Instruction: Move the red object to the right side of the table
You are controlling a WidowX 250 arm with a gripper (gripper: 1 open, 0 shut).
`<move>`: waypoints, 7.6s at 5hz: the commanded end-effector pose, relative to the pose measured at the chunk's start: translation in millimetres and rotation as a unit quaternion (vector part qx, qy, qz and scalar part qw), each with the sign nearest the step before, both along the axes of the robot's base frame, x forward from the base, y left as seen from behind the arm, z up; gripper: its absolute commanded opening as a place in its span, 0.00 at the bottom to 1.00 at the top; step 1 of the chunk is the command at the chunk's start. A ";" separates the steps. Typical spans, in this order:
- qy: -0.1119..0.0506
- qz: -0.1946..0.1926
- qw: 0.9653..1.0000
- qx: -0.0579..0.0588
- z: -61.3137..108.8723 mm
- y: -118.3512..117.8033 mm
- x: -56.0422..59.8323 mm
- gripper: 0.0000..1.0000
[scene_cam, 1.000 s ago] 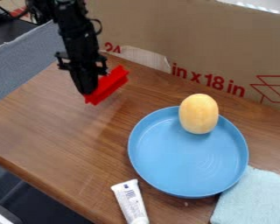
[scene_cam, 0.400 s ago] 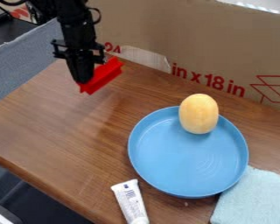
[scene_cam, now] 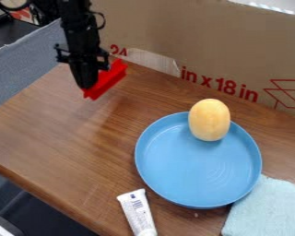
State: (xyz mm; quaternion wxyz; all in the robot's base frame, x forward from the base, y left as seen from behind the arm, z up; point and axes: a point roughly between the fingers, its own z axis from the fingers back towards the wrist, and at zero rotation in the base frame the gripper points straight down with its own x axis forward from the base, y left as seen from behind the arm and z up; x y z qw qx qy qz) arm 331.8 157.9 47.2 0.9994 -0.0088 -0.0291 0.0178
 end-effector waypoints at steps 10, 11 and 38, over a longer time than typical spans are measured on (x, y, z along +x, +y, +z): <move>0.002 -0.022 0.998 0.051 51.5 -67.2 19.9 0.00; 0.008 -0.030 0.998 0.046 36.9 -70.0 23.2 0.00; 0.052 0.023 0.998 0.007 9.2 -90.2 39.2 0.00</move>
